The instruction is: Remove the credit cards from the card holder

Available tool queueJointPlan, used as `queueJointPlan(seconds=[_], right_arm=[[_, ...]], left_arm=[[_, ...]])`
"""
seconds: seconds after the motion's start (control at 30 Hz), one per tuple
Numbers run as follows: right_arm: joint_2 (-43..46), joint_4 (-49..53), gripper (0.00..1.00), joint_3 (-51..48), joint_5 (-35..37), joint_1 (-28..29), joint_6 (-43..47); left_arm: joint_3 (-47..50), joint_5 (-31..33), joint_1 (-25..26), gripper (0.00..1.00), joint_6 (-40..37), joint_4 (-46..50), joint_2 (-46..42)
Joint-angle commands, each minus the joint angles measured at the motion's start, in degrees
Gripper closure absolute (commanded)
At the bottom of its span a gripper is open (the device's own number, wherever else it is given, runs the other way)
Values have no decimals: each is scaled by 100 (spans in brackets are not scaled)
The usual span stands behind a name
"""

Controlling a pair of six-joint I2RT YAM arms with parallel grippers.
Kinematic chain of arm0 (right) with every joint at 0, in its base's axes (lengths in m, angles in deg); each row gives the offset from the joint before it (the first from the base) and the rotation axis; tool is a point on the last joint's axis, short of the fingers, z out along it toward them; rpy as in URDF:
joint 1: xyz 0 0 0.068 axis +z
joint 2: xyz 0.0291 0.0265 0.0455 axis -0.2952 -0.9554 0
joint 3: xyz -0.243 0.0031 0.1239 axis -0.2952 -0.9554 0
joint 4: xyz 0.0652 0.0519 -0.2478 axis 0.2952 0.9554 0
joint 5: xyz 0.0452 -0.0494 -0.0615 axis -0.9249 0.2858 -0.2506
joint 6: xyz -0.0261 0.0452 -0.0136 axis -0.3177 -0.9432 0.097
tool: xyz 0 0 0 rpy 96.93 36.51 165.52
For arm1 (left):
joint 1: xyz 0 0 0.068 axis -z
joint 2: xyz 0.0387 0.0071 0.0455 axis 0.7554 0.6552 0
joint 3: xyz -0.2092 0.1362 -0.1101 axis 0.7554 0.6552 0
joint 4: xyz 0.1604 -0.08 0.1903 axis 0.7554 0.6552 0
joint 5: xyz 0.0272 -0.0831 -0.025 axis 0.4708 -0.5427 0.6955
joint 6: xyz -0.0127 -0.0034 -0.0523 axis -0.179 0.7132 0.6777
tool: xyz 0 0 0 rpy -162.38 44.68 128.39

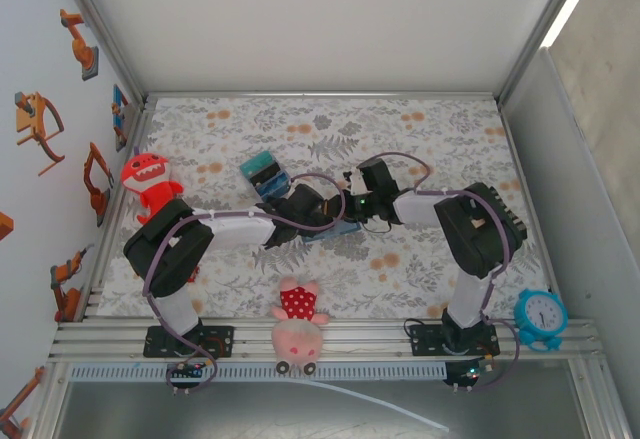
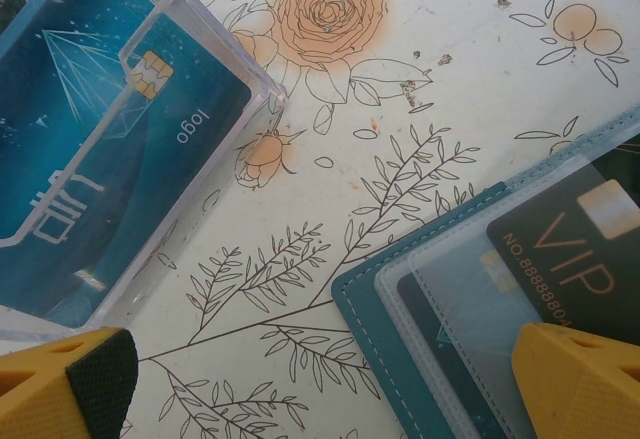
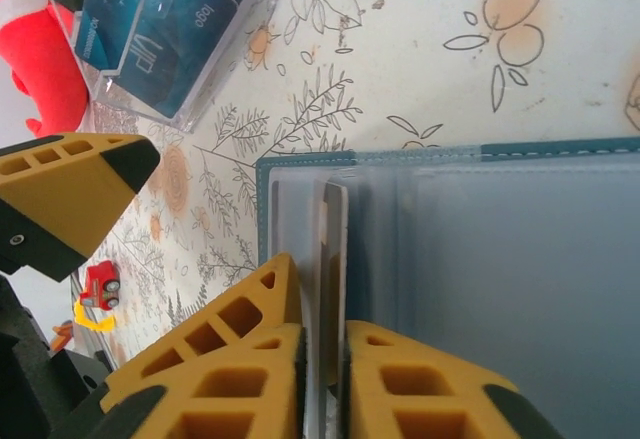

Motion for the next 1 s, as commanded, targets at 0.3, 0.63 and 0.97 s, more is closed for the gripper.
queueJointPlan(seconds=[0.3, 0.63, 0.97], right_arm=[[211, 744, 97, 130, 517, -28, 383], [852, 1467, 99, 96, 1081, -160, 778], [1669, 1940, 100, 13, 1607, -196, 1078]], left_arm=[[13, -33, 20, 3, -4, 215, 30], [64, -4, 17, 3, -13, 198, -191], [-3, -28, 15, 3, 32, 98, -837]])
